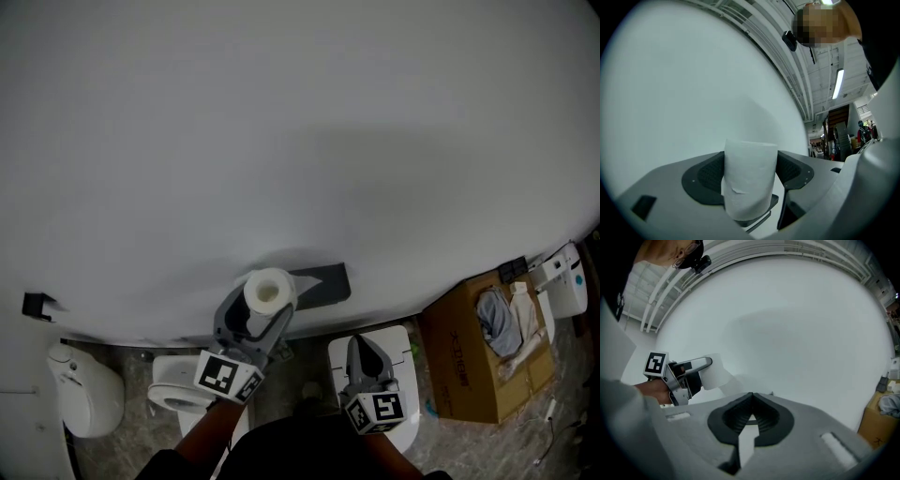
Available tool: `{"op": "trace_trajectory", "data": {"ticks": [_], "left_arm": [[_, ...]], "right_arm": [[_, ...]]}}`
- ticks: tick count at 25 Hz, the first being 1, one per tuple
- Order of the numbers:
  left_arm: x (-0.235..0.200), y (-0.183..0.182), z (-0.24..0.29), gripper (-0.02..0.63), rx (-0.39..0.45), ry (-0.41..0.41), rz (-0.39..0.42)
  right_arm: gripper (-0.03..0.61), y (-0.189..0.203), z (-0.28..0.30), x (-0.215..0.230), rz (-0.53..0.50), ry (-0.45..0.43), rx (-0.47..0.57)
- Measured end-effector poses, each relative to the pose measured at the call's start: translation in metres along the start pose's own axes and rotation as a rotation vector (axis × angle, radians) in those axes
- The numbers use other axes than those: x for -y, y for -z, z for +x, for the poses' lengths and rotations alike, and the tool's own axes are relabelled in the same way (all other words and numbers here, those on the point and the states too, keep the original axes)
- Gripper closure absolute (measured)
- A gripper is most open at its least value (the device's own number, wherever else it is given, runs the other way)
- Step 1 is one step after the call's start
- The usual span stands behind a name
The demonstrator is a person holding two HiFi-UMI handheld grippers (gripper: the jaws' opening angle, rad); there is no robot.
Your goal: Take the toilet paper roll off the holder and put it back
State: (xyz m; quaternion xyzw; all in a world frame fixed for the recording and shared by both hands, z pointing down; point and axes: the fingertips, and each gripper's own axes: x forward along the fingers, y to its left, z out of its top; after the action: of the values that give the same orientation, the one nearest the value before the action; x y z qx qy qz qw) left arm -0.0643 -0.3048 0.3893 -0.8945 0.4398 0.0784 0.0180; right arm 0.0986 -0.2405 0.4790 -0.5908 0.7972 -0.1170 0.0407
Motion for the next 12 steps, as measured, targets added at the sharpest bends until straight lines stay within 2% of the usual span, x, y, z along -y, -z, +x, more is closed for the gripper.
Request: {"op": "trace_trajectory", "data": {"ticks": [6,12], "left_arm": [[-0.016,-0.020,-0.079,0.287,0.005,-0.081,0.022],[-0.023,-0.014,-0.166,0.287,-0.036,-0.186,0.017]], "right_arm": [[0.580,-0.005,-0.031,-0.062,-0.017,-0.085,0.011],[0.580,-0.012,-0.065,-0.109,-0.116,-0.128,0.037]]}}
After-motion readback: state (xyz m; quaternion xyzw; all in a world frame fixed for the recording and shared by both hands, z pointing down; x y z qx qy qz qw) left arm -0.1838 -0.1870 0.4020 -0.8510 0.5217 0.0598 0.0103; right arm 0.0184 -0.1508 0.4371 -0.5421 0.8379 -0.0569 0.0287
